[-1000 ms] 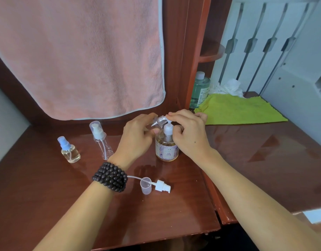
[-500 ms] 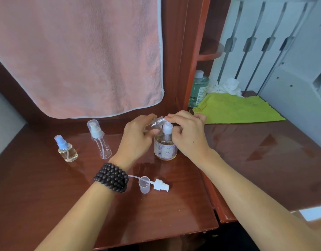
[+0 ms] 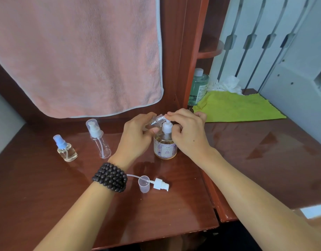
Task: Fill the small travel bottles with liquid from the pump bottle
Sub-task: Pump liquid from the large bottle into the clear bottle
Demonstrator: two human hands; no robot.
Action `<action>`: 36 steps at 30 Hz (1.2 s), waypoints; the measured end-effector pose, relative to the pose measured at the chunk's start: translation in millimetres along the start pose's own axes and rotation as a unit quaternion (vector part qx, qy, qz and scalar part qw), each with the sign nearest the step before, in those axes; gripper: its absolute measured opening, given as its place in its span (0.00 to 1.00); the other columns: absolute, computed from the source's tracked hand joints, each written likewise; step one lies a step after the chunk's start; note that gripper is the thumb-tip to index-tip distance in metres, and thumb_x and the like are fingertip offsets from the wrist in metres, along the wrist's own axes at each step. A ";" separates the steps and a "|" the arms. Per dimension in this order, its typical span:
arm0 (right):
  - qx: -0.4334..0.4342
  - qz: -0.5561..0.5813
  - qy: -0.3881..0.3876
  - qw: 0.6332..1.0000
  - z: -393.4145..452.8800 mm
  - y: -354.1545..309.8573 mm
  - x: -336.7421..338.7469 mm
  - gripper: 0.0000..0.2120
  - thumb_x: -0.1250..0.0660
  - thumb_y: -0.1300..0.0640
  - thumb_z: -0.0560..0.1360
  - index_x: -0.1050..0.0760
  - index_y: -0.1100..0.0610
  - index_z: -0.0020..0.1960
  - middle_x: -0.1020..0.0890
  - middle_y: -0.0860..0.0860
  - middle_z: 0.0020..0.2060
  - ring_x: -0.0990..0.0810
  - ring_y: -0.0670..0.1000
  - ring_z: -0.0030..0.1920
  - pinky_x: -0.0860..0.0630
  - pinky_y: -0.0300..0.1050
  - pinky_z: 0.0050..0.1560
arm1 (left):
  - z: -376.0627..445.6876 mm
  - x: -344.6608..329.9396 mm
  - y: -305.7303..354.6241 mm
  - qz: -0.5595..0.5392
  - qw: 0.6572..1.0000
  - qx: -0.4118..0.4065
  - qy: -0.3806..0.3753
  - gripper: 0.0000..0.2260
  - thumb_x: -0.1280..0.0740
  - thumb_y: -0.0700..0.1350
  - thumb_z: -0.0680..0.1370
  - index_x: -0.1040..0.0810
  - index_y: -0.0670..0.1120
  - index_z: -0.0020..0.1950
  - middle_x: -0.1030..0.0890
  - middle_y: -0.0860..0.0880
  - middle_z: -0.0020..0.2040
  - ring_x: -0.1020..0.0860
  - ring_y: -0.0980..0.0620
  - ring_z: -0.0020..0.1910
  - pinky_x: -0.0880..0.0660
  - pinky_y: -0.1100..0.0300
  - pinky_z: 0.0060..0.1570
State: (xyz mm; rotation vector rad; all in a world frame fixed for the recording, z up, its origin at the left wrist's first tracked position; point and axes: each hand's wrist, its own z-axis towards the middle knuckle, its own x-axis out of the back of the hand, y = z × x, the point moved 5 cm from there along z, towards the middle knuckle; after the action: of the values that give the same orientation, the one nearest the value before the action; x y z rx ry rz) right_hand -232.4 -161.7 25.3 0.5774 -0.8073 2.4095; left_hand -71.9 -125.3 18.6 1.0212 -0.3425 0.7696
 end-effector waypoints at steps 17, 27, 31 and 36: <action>-0.002 0.011 0.004 1.000 2.0 -0.7 1.2 0.23 0.41 0.68 0.65 0.14 0.52 0.49 0.15 0.44 0.50 0.19 0.44 0.48 0.36 0.55 0.52 | 0.7 1.0 0.0 -0.016 1.000 0.008 0.001 0.16 0.26 0.37 0.75 0.18 0.45 0.62 0.17 0.46 0.52 0.20 0.50 0.49 0.24 0.61 0.51; 0.001 0.016 -0.009 1.000 -0.4 1.2 1.5 0.24 0.40 0.69 0.64 0.15 0.51 0.51 0.16 0.44 0.52 0.21 0.42 0.51 0.37 0.54 0.53 | -2.1 0.2 1.1 -0.026 1.000 0.017 0.006 0.17 0.26 0.37 0.75 0.19 0.47 0.63 0.18 0.51 0.52 0.22 0.59 0.49 0.29 0.73 0.50; 0.013 0.021 -0.004 1.000 1.0 -0.8 3.8 0.25 0.40 0.70 0.64 0.15 0.52 0.52 0.16 0.44 0.54 0.22 0.42 0.53 0.37 0.54 0.54 | 0.3 3.3 2.9 -0.021 1.000 0.004 0.012 0.17 0.26 0.37 0.74 0.19 0.47 0.62 0.17 0.51 0.52 0.21 0.55 0.50 0.26 0.66 0.51; 0.004 0.008 -0.006 1.000 2.4 0.1 2.7 0.24 0.40 0.69 0.63 0.15 0.51 0.51 0.16 0.44 0.52 0.20 0.43 0.50 0.38 0.53 0.53 | 0.5 0.9 2.0 -0.018 1.000 0.006 0.014 0.18 0.26 0.37 0.75 0.19 0.46 0.64 0.18 0.52 0.52 0.23 0.61 0.49 0.30 0.75 0.50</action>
State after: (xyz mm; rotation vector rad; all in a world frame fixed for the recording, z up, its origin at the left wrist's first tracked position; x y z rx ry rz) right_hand -234.0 -162.4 28.4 0.5907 -0.8102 2.4280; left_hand -72.7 -124.7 20.6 1.0237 -0.2953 0.7534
